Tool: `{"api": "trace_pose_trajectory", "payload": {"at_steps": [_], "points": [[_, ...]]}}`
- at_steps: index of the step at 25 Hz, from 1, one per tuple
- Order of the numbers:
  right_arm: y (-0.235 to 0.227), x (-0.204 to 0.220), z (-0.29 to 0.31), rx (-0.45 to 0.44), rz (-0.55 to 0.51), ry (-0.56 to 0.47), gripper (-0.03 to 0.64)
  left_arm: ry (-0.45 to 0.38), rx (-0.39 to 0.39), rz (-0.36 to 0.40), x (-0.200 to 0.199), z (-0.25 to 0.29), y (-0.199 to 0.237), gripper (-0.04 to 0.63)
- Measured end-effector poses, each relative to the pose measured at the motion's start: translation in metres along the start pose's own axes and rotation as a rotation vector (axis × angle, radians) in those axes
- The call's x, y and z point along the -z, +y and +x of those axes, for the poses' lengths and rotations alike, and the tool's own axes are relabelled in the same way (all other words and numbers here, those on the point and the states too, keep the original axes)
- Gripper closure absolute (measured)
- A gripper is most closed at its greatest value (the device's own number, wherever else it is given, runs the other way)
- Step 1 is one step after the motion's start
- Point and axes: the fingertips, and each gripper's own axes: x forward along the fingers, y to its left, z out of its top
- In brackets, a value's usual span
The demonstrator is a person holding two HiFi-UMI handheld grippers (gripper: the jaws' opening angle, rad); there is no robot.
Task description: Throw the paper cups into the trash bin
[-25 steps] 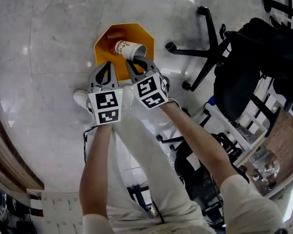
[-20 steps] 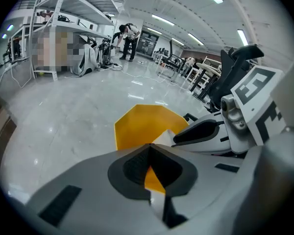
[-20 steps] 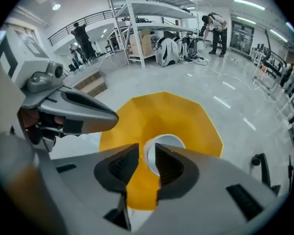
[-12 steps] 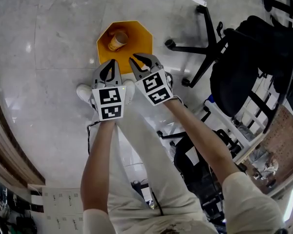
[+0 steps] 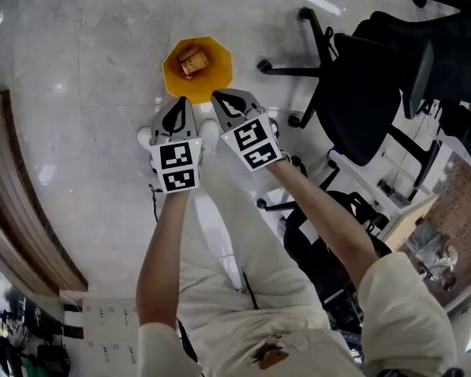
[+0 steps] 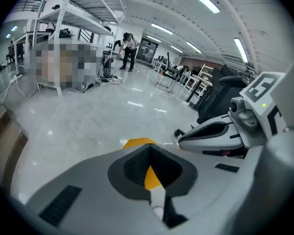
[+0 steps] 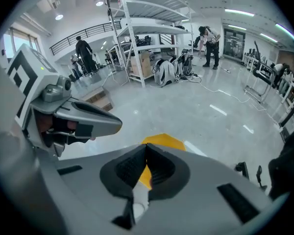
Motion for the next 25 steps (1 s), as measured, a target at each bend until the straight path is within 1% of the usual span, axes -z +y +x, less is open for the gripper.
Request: {"api": "trace_pose_trajectory", "payload": {"at_steps": [7,11,18,22,25], "points": [[0.042,-0.071,-0.119,-0.010,-0.008,-0.100,0.609,-0.096,-0.011,0.037,-0.078,-0.123,-0.036,0.591],[0.069,-0.109,-0.190,-0.016,-0.027,-0.161,0.611,-0.147,-0.012,0.052,-0.112,-0.199,-0.060,0.591],[0.108,-0.156,-0.289,-0.008,-0.067,-0.269,0.611,-0.212,0.014,0.073,-0.149,-0.299,-0.111,0.591],[0.128,-0.166,-0.329,0.003,-0.032,-0.293,0.611,-0.231,0.059,0.100,-0.164,-0.343,-0.139,0.591],[0.143,-0.173,-0.354,-0.012,-0.004,-0.313,0.611,-0.229,0.100,0.119,-0.175,-0.365,-0.153,0.591]]}}
